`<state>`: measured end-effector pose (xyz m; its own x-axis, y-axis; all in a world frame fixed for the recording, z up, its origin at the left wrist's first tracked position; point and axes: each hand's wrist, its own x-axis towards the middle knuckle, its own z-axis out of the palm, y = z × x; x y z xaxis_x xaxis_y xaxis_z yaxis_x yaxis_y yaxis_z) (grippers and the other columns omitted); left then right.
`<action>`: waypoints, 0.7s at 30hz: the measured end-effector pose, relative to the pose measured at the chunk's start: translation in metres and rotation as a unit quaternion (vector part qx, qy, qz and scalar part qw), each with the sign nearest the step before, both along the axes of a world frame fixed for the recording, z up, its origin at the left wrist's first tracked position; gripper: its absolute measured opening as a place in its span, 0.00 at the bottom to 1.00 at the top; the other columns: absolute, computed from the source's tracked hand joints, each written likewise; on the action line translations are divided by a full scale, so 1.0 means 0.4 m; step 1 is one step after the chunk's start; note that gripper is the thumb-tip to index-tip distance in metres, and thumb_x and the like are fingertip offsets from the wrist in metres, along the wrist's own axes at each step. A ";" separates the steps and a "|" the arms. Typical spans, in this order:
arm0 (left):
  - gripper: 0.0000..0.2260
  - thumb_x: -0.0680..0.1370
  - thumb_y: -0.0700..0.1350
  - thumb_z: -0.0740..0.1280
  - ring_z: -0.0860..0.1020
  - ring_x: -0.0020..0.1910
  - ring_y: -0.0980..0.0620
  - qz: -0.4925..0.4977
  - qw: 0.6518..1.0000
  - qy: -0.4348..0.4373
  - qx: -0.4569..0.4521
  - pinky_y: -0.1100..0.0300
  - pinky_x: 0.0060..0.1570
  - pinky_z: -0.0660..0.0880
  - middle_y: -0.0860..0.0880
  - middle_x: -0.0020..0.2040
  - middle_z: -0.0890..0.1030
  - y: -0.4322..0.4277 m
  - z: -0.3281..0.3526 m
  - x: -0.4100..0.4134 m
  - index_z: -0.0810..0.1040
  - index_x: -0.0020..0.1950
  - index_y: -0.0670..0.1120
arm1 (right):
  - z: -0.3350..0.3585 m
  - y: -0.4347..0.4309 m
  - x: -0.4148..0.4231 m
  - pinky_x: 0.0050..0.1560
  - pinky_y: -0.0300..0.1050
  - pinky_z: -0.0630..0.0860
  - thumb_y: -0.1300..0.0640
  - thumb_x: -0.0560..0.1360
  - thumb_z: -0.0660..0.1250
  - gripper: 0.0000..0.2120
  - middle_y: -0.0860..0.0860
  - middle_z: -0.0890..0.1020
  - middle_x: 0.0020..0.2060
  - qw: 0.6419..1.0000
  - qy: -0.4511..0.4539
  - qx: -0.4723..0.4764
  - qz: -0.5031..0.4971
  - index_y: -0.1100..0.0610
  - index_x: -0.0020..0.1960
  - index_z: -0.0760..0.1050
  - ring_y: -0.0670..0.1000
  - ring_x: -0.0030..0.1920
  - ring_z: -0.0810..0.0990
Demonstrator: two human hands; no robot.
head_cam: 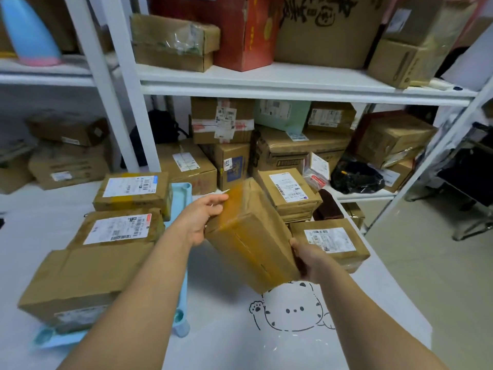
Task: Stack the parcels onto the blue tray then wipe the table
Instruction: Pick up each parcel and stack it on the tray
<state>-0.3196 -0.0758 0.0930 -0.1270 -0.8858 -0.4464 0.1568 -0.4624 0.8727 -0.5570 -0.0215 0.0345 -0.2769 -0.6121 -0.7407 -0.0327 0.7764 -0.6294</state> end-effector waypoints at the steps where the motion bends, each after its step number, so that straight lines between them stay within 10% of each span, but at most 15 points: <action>1: 0.14 0.78 0.33 0.62 0.77 0.45 0.50 0.001 1.000 -0.001 -0.014 0.59 0.33 0.77 0.48 0.58 0.75 -0.001 0.007 -0.003 0.76 0.56 0.49 | -0.003 0.004 0.003 0.57 0.59 0.77 0.43 0.79 0.60 0.22 0.61 0.80 0.53 1.000 -0.018 -0.003 -0.009 0.62 0.58 0.72 0.61 0.53 0.80; 5: 0.25 0.73 0.33 0.69 0.78 0.50 0.52 -0.030 0.999 0.015 -0.023 0.50 0.42 0.76 0.52 0.56 0.78 -0.006 0.032 -0.005 0.69 0.68 0.46 | -0.015 0.008 0.011 0.55 0.58 0.78 0.49 0.81 0.58 0.18 0.61 0.81 0.51 0.996 -0.077 -0.017 -0.036 0.63 0.54 0.75 0.61 0.53 0.80; 21: 0.17 0.74 0.47 0.71 0.77 0.53 0.48 -0.030 0.998 0.006 -0.060 0.54 0.40 0.77 0.48 0.56 0.79 -0.034 0.076 -0.028 0.76 0.62 0.50 | -0.024 -0.024 0.040 0.51 0.54 0.79 0.55 0.79 0.62 0.12 0.61 0.83 0.47 0.993 -0.116 -0.013 0.005 0.62 0.45 0.80 0.60 0.46 0.82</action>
<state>-0.3307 -0.0896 0.1235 -0.1860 -0.9232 -0.3363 0.1430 -0.3640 0.9203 -0.5410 -0.0313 0.0249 -0.0953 -0.6338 -0.7676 0.1078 0.7600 -0.6409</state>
